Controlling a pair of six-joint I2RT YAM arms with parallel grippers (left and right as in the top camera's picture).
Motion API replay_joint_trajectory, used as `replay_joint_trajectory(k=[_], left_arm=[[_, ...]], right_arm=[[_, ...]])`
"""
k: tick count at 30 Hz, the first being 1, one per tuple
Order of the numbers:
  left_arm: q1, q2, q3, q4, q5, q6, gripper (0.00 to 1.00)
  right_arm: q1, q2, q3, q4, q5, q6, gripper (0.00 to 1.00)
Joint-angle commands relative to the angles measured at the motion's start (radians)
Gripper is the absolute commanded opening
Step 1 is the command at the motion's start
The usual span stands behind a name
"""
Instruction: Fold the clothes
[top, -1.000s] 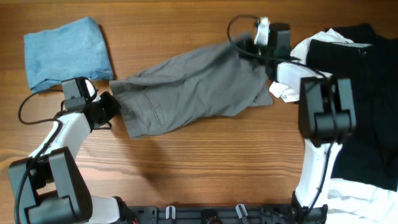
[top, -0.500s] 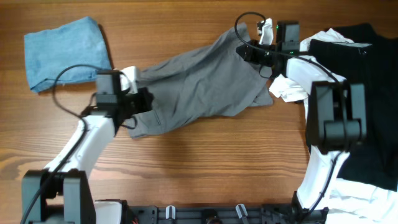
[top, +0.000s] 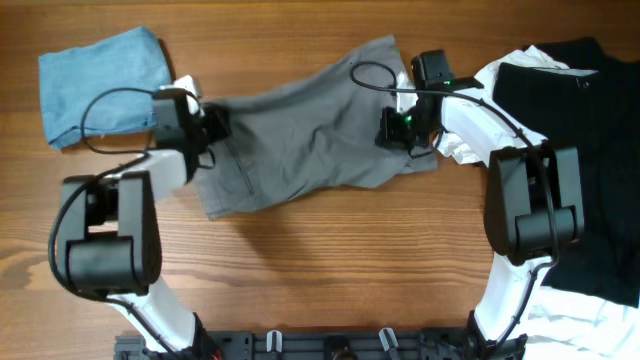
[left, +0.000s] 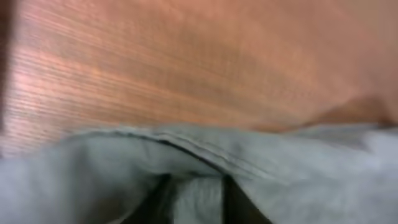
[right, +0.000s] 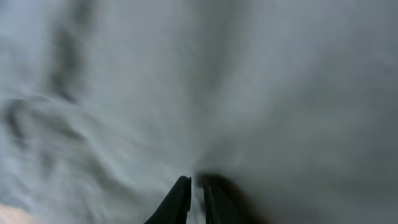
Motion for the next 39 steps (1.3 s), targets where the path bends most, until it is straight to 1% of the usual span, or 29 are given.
replay_joint_trajectory(k=[1,3,4,5,6,7,9,10,11,16,17,18,19,21,22,23,24,25,26,27,29,30,31,33,34,35,39], left_arm=[[0.042,-0.078,0.08,-0.081,0.101,-0.013,0.35],[0.064,-0.137,0.096,-0.19,0.102,-0.013,0.39],[0.068,-0.184,0.096,-0.29,0.102,-0.003,0.42],[0.069,-0.225,0.096,-0.397,0.102,0.04,0.46],[0.069,-0.269,0.096,-0.534,0.101,0.09,0.59],[0.069,-0.307,0.096,-0.665,0.074,0.116,0.82],[0.069,-0.327,0.096,-0.854,-0.037,0.115,0.93],[0.069,-0.319,0.088,-0.951,-0.076,0.115,0.95],[0.069,-0.307,0.065,-0.993,-0.087,0.115,0.96],[0.069,-0.245,-0.044,-0.942,-0.072,0.084,0.96],[0.069,-0.229,-0.056,-0.906,-0.041,0.085,0.93],[0.069,-0.213,-0.073,-0.848,0.014,0.085,0.83],[0.069,-0.209,-0.082,-0.818,0.033,0.085,0.76],[0.066,-0.197,-0.112,-0.726,0.056,0.085,0.68],[0.065,-0.192,-0.119,-0.687,0.077,0.085,0.59],[0.062,-0.186,-0.12,-0.66,0.092,0.085,0.46],[0.056,-0.182,-0.12,-0.647,0.093,0.085,0.31],[0.055,-0.182,-0.12,-0.653,0.089,0.09,0.13],[0.059,-0.184,-0.119,-0.683,0.067,0.092,0.04],[0.077,-0.192,-0.116,-0.748,0.01,0.092,0.04],[0.141,-0.222,-0.095,-0.887,-0.126,0.091,0.04],[0.178,-0.24,-0.075,-0.938,-0.163,0.092,0.04],[0.23,-0.273,-0.044,-0.981,-0.154,0.093,0.04],[0.267,-0.325,-0.019,-0.998,-0.115,0.108,0.04],[0.272,-0.355,-0.014,-0.996,-0.085,0.132,0.04],[0.271,-0.385,-0.009,-0.998,-0.07,0.145,0.04],[0.269,-0.497,0.008,-1.042,-0.066,0.145,0.04]], right_arm=[[-0.002,0.0,-0.042,-0.081,0.2,0.151,0.12],[-0.003,0.0,-0.076,-0.103,0.203,0.174,0.13],[-0.003,0.0,-0.085,-0.131,0.204,0.172,0.12],[-0.003,0.0,-0.086,-0.145,0.208,0.17,0.13],[-0.003,0.0,-0.086,-0.148,0.212,0.156,0.15],[-0.005,0.0,-0.086,-0.147,0.222,0.141,0.16],[-0.012,0.0,-0.086,-0.143,0.238,0.14,0.16],[-0.018,0.0,-0.086,-0.136,0.237,0.138,0.16],[-0.021,0.0,-0.086,-0.133,0.237,0.13,0.16],[-0.021,0.0,-0.086,-0.135,0.219,0.042,0.18],[-0.021,0.0,-0.086,-0.134,0.218,0.034,0.17],[-0.021,0.0,-0.086,-0.133,0.217,0.034,0.18],[-0.021,0.0,-0.086,-0.132,0.218,0.034,0.18],[-0.02,0.0,-0.086,-0.12,0.217,0.032,0.17],[-0.02,0.0,-0.086,-0.114,0.217,0.026,0.17],[-0.02,0.0,-0.086,-0.111,0.217,0.023,0.17],[-0.02,-0.002,-0.086,-0.112,0.217,0.018,0.16],[-0.021,-0.008,-0.086,-0.114,0.217,0.009,0.15],[-0.021,-0.018,-0.086,-0.121,0.217,0.008,0.15],[-0.021,-0.041,-0.086,-0.13,0.218,-0.001,0.15],[-0.021,-0.105,-0.086,-0.136,0.215,-0.047,0.19],[-0.021,-0.129,-0.086,-0.14,0.205,-0.065,0.2],[-0.021,-0.158,-0.086,-0.147,0.16,-0.082,0.2],[-0.02,-0.154,-0.088,-0.143,0.146,-0.062,0.2],[-0.02,-0.146,-0.1,-0.129,0.145,-0.061,0.11],[-0.019,-0.138,-0.119,-0.109,0.138,-0.059,0.04],[-0.016,-0.127,-0.245,-0.024,0.131,-0.043,0.04]])
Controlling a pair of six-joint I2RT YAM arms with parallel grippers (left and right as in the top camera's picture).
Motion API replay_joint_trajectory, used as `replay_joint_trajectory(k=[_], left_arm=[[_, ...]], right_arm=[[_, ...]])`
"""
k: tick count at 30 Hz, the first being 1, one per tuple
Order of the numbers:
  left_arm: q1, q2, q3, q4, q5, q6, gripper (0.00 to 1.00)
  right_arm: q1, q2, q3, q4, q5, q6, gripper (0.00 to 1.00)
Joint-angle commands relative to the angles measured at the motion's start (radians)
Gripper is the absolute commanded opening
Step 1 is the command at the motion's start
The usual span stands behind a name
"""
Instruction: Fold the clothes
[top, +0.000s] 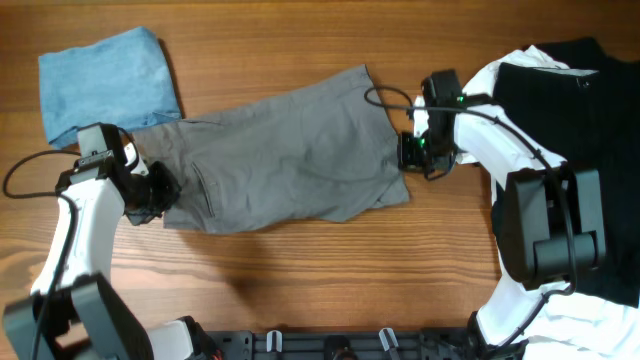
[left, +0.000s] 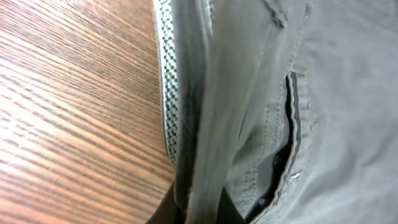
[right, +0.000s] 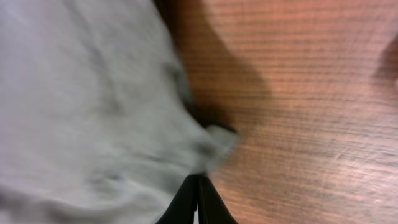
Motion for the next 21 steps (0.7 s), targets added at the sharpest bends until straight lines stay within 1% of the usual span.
replay_joint_trajectory(k=[1,2,3,4,6,8,10,12,15,17,20,21], left_arm=[[0.001,-0.108,0.062,-0.066,0.013,0.022,0.04],[0.001,-0.128,0.085,-0.091,0.033,0.022,0.04],[-0.009,-0.171,0.153,-0.142,0.098,0.022,0.04],[-0.022,-0.187,0.189,-0.159,0.115,0.022,0.04],[-0.071,-0.208,0.268,-0.186,0.119,0.022,0.04],[-0.148,-0.211,0.345,-0.2,0.119,0.021,0.04],[-0.232,-0.21,0.364,-0.174,0.118,0.011,0.04],[-0.333,-0.193,0.364,-0.111,0.1,-0.01,0.04],[-0.453,-0.106,0.364,-0.089,0.027,-0.013,0.04],[-0.515,-0.023,0.364,-0.071,0.029,-0.013,0.04],[-0.623,0.107,0.364,0.003,0.04,-0.018,0.04],[-0.671,0.154,0.364,0.056,0.039,-0.018,0.04]], right_arm=[[0.001,0.013,-0.049,0.021,-0.017,0.003,0.04],[0.0,0.006,-0.044,0.029,-0.017,0.003,0.04],[0.0,-0.006,-0.031,0.036,-0.018,0.004,0.04],[0.0,-0.009,-0.023,0.035,-0.018,0.005,0.04],[0.0,-0.011,-0.02,0.036,-0.018,0.005,0.04],[0.0,-0.011,-0.02,0.036,-0.018,0.005,0.04],[0.0,-0.011,-0.02,0.036,-0.018,0.014,0.04],[-0.001,-0.011,-0.02,0.037,-0.018,0.014,0.05],[-0.001,-0.011,-0.02,0.036,-0.018,0.013,0.05],[-0.001,-0.011,-0.02,0.038,-0.018,0.017,0.05],[-0.001,-0.011,-0.02,0.036,-0.017,0.029,0.05],[-0.001,-0.011,-0.02,0.037,-0.018,0.032,0.05]])
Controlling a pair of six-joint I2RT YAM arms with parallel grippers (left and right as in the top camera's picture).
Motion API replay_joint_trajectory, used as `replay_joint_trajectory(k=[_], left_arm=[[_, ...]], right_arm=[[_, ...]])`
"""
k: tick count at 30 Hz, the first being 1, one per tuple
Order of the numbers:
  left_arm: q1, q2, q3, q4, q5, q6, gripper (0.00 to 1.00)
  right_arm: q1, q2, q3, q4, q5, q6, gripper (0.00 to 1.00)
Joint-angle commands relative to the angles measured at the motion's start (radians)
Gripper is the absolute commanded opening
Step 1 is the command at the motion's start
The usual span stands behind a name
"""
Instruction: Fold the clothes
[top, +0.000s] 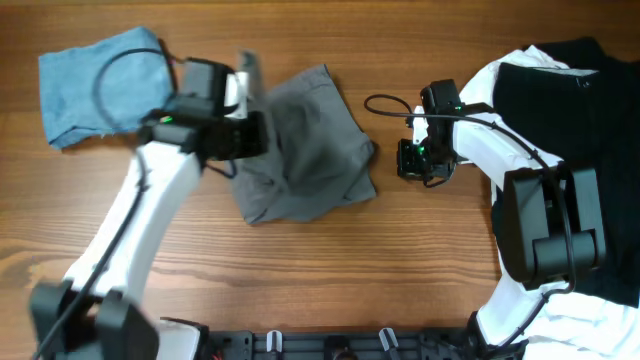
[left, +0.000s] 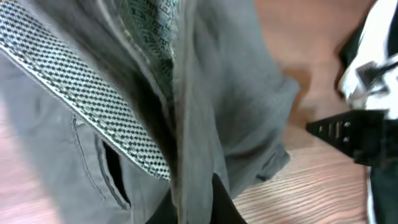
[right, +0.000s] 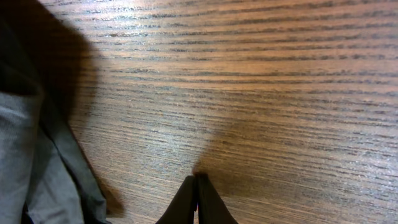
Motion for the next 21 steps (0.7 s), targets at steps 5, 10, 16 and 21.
replay_joint_trajectory(k=[5,10,16,21], left_arm=[[-0.202,0.255,0.014,0.334,-0.005,-0.177,0.22],[-0.217,0.258,0.015,0.417,0.043,-0.211,0.94],[-0.03,-0.001,0.02,0.135,0.018,-0.064,0.92],[0.063,0.027,0.005,-0.051,-0.003,0.053,0.29]], right_arm=[[0.0,-0.011,0.016,0.0,-0.003,0.018,0.05],[0.0,-0.011,0.016,0.0,-0.002,0.015,0.38],[0.0,-0.115,0.049,0.016,-0.233,-0.259,0.47],[0.001,-0.179,0.047,0.053,-0.522,-0.373,0.74]])
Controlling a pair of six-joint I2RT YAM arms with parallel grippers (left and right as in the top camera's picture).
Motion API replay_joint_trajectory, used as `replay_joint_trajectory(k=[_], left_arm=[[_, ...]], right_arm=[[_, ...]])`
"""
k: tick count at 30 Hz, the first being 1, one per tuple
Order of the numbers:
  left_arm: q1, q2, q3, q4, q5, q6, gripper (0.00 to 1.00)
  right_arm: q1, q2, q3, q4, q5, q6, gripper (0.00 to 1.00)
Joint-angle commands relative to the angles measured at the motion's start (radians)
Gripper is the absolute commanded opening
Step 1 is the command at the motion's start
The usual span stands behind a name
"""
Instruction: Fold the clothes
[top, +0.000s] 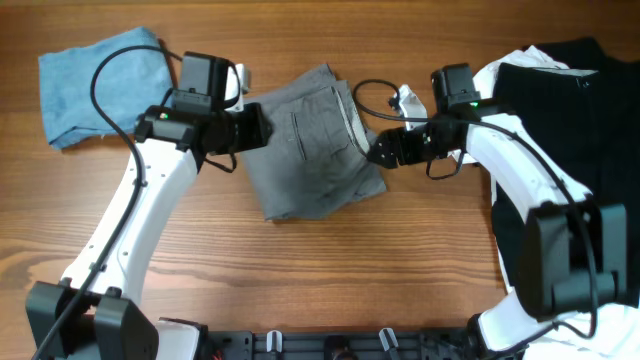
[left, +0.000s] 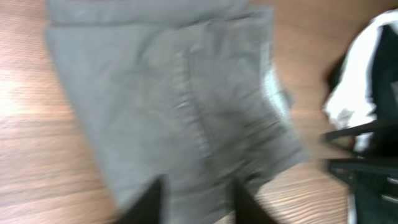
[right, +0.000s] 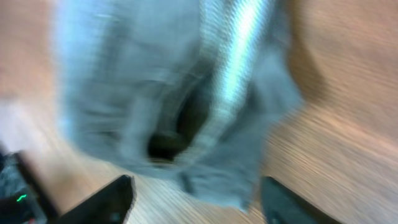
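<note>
The grey shorts (top: 310, 140) lie folded in half on the table's middle, pocket seam up and checked waistband lining at the right edge. My left gripper (top: 257, 129) is at their left edge; in the left wrist view its fingers stand open (left: 198, 208) over the grey shorts (left: 180, 106), holding nothing. My right gripper (top: 379, 152) is at their right edge. In the right wrist view it is wide open (right: 199, 202), facing the waistband opening (right: 186, 106). Both wrist views are blurred.
A folded blue cloth (top: 100, 80) lies at the back left. A black garment (top: 580, 130) over white clothes (top: 565, 320) covers the right side, under my right arm. Bare wooden table (top: 330, 280) lies in front of the shorts.
My left gripper was shut on the shorts' doubled-over end; now it is open and the shorts lie flat in a tidier fold. My right gripper has opened and moved left to the shorts' right edge.
First both grippers were shut on the ends of the rumpled shorts. Then the shorts lay stretched flat between them. Then the left gripper held its end over the right half, the right gripper shut and clear. Now both are open and the shorts lie folded.
</note>
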Motion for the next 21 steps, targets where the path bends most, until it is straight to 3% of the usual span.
replay_joint_trajectory(k=[1,3,5,7,9,10,11,13,14,16,17,18,21], left_arm=[[0.023,0.077,-0.027,-0.053,-0.013,0.095,0.49],[0.023,0.123,-0.042,-0.052,-0.013,0.095,0.61],[0.02,0.197,-0.055,-0.038,0.02,0.095,0.62],[0.018,0.254,-0.061,-0.023,0.088,0.095,0.61],[0.018,0.325,-0.061,-0.027,0.13,0.094,0.57],[0.018,0.357,-0.061,-0.03,0.142,0.094,0.56],[0.018,0.376,-0.061,-0.029,0.142,0.094,0.55],[0.018,0.394,-0.061,-0.019,0.14,0.095,0.47],[0.018,0.393,-0.061,-0.009,0.14,0.095,0.39],[0.019,0.393,-0.061,0.069,0.111,0.095,0.18],[0.02,0.393,-0.06,0.132,0.077,0.094,0.13],[0.021,0.393,-0.055,0.192,0.051,0.094,0.11],[0.021,0.393,0.029,0.288,0.015,0.095,0.1]], right_arm=[[0.006,0.002,0.006,0.057,-0.122,0.016,0.76],[0.031,0.024,-0.021,0.099,-0.109,0.02,0.77],[0.091,0.067,-0.051,0.132,-0.01,0.072,0.74],[0.123,0.093,-0.052,0.157,0.002,0.093,0.61],[0.117,0.092,-0.051,0.152,0.014,0.148,0.33],[0.106,0.092,-0.051,0.143,0.055,0.215,0.09],[0.098,0.092,-0.051,0.119,0.113,0.311,0.04],[0.069,0.092,-0.051,0.024,0.251,0.546,0.04],[0.05,0.092,-0.051,-0.014,0.278,0.607,0.04],[0.024,0.092,-0.051,-0.048,0.217,0.609,0.04],[0.019,0.092,-0.051,-0.066,0.154,0.586,0.22],[0.019,0.092,-0.051,-0.079,0.098,0.555,0.49],[0.02,0.045,-0.051,-0.119,0.079,0.521,0.56]])
